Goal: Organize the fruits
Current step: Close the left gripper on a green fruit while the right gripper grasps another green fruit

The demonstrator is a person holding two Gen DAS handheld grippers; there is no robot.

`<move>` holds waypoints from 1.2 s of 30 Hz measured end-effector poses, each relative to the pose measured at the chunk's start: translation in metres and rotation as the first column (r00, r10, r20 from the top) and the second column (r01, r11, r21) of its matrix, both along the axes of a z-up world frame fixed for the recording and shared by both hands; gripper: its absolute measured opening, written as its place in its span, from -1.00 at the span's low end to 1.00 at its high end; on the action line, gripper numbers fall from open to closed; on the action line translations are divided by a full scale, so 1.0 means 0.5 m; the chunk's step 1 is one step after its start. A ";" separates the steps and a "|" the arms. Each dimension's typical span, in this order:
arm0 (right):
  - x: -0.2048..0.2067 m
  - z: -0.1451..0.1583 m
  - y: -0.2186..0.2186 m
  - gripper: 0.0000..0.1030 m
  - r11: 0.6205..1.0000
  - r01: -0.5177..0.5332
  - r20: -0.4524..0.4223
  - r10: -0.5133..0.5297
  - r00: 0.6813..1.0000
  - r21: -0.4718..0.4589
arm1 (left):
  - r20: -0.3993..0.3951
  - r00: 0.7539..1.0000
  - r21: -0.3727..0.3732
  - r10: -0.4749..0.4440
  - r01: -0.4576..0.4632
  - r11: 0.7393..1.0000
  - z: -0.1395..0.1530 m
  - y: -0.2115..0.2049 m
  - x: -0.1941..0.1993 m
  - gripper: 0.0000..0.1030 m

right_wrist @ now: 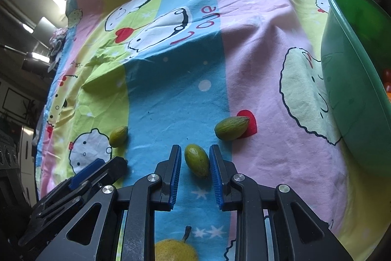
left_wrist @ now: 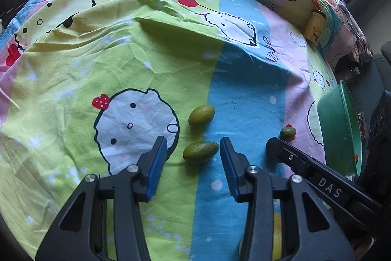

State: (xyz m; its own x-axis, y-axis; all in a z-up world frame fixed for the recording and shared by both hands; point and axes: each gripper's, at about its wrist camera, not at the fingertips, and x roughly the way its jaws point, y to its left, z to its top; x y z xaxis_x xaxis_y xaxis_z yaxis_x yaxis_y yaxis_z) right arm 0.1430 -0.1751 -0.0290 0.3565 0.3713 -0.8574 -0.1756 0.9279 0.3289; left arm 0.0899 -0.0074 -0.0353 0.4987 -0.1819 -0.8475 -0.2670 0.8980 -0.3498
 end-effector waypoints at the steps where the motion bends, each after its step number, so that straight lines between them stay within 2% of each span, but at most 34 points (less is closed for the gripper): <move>1: 0.000 0.000 0.000 -0.54 1.000 0.000 0.002 0.000 1.000 -0.002 | 0.000 1.000 -0.007 0.009 -0.009 1.000 0.000 0.003 -0.001 -0.26; 15: -0.004 0.000 0.007 -0.58 1.000 0.000 0.013 0.001 1.000 -0.022 | -0.012 1.000 0.043 -0.024 0.024 0.999 -0.001 -0.022 -0.001 -0.63; 30: -0.006 0.004 -0.004 -0.59 1.000 0.021 0.010 -0.021 1.000 -0.015 | -0.042 0.997 0.062 -0.070 0.072 0.995 -0.001 -0.050 -0.007 -0.65; 36: -0.008 0.006 -0.006 -0.59 1.000 0.022 0.016 -0.022 1.000 -0.013 | -0.058 0.996 0.047 -0.066 0.068 0.997 0.000 -0.047 -0.008 -0.69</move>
State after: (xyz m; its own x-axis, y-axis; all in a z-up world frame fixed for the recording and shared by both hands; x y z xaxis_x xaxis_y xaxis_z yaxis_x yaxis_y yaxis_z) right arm 0.1392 -0.1782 -0.0260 0.3775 0.3522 -0.8564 -0.1603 0.9357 0.3141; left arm 0.0859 -0.0308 -0.0354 0.4382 -0.1710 -0.8825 -0.2235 0.9302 -0.2912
